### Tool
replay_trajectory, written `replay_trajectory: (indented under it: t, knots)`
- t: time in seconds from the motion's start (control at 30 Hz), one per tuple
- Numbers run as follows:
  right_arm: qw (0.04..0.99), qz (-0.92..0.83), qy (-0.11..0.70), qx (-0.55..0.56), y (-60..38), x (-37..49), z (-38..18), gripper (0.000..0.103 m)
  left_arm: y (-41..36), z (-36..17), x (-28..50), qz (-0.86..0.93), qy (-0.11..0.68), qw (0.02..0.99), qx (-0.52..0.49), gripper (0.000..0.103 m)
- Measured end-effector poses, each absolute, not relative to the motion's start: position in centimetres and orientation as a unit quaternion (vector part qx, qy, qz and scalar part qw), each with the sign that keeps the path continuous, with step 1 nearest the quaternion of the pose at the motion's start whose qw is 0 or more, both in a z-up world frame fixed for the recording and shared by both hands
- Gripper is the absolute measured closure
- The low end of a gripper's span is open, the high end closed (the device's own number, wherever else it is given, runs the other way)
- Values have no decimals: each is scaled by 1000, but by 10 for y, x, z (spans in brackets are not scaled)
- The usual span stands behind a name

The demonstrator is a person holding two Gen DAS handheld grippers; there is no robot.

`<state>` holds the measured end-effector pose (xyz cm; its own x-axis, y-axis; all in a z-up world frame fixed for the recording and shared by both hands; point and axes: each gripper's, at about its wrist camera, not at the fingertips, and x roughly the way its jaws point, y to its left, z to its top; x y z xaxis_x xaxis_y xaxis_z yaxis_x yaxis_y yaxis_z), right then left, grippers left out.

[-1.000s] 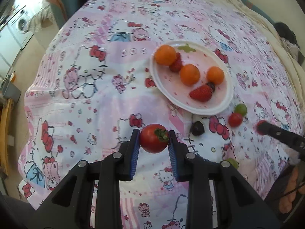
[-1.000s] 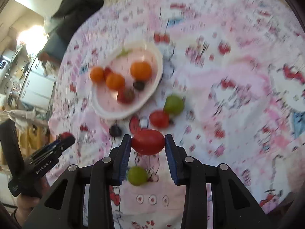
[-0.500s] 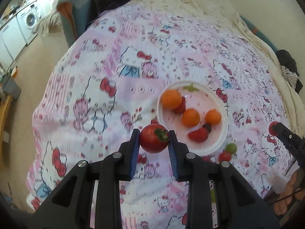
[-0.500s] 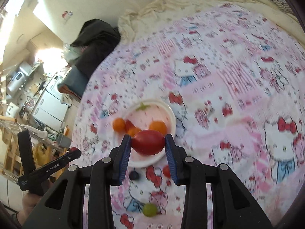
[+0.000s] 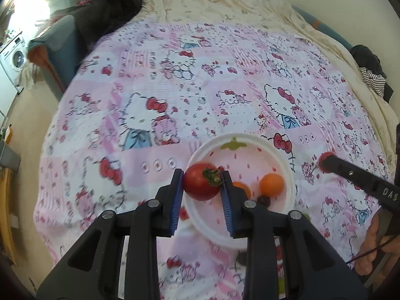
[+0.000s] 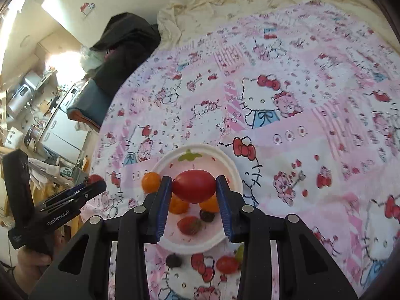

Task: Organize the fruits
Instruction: 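Lower the red tomato onto the plate with the left tool while the right releases its tomato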

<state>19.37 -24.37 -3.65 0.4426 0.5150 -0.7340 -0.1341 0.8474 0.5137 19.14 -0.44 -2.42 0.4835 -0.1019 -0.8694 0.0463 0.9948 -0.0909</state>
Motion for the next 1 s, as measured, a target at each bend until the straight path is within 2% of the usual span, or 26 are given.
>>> replay_trajectory:
  t: [0.43, 0.9, 0.93, 0.97, 1.0]
  knots:
    - [788, 201, 551, 187, -227, 236, -99, 65, -37, -86, 238, -80, 537, 840, 12, 77]
    - [748, 219, 570, 262, -232, 241, -117, 62, -35, -92, 243, -96, 551, 829, -8, 77]
    - [748, 220, 567, 266, -233, 241, -114, 61, -34, -92, 243, -96, 551, 829, -9, 77]
    - [748, 222, 564, 270, -235, 242, -112, 55, -34, -92, 243, -97, 552, 828, -11, 76]
    - [750, 223, 560, 274, -236, 242, -110, 51, -33, -91, 243, -98, 553, 827, -16, 72]
